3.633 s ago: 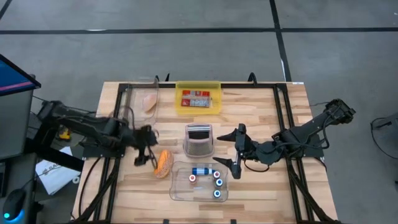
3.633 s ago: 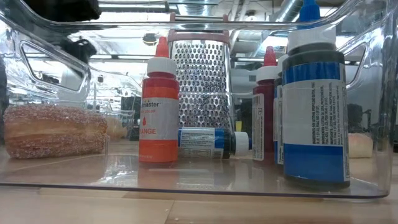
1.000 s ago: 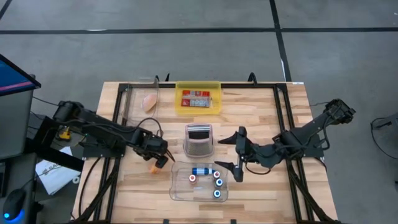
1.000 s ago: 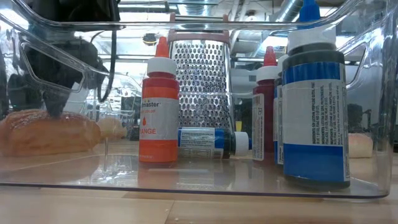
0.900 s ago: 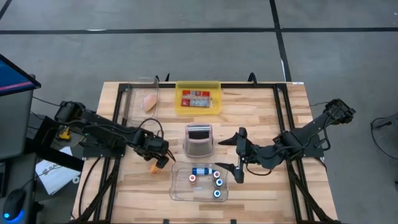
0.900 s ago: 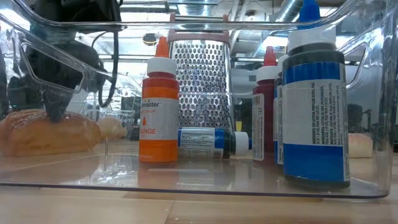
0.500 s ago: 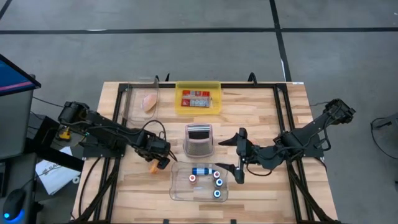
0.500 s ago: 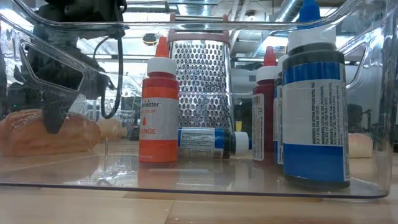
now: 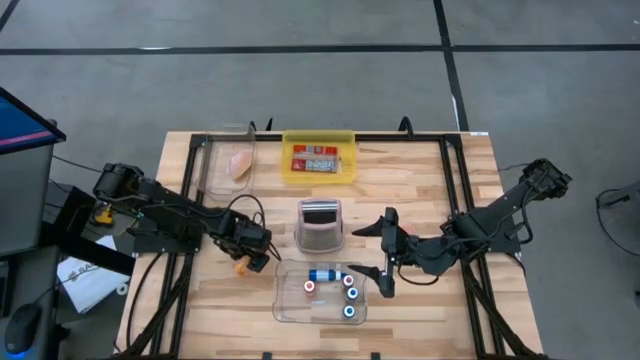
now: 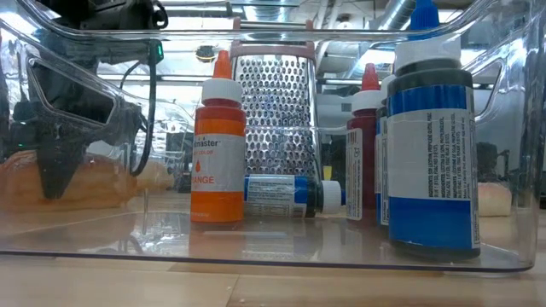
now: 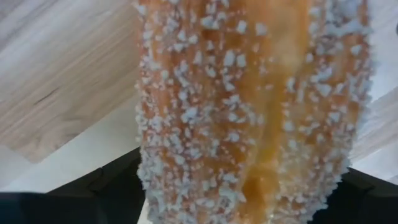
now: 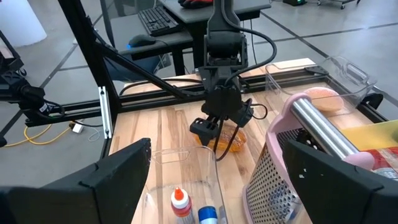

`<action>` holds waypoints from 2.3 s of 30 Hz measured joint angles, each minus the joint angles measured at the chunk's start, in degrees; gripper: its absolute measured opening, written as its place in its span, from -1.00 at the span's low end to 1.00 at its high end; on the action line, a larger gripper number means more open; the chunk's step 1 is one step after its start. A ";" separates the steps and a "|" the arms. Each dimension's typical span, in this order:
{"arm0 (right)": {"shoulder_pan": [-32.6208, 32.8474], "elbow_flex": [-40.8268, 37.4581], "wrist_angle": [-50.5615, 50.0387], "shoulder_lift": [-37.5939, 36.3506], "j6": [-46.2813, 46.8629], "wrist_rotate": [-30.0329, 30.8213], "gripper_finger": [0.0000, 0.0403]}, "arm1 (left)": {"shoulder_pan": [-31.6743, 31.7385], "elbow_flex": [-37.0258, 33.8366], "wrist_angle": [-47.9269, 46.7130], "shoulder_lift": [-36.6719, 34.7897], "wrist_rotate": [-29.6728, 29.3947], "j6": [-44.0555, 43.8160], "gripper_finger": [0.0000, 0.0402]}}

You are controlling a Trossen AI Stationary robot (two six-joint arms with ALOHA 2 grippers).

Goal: Pick & Place Food Item
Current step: Put the left orange donut into the top transparent bin

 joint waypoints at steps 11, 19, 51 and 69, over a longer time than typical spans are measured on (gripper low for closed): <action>-0.05 0.00 0.06 -0.01 0.04 0.00 0.76 | 0.00 -0.05 0.76 -6.91 -4.93 3.28 0.19; -0.07 0.00 0.32 0.01 0.04 0.02 0.76 | 4.42 -0.02 3.13 -21.50 -13.25 6.78 -0.04; -1.31 0.00 -0.23 0.00 -1.51 -0.21 0.76 | 60.13 11.04 -10.55 -21.42 -25.78 41.18 -0.08; 0.38 0.00 -0.21 -0.01 0.00 -0.09 0.76 | 64.30 11.04 -9.68 -15.72 -28.56 47.27 0.20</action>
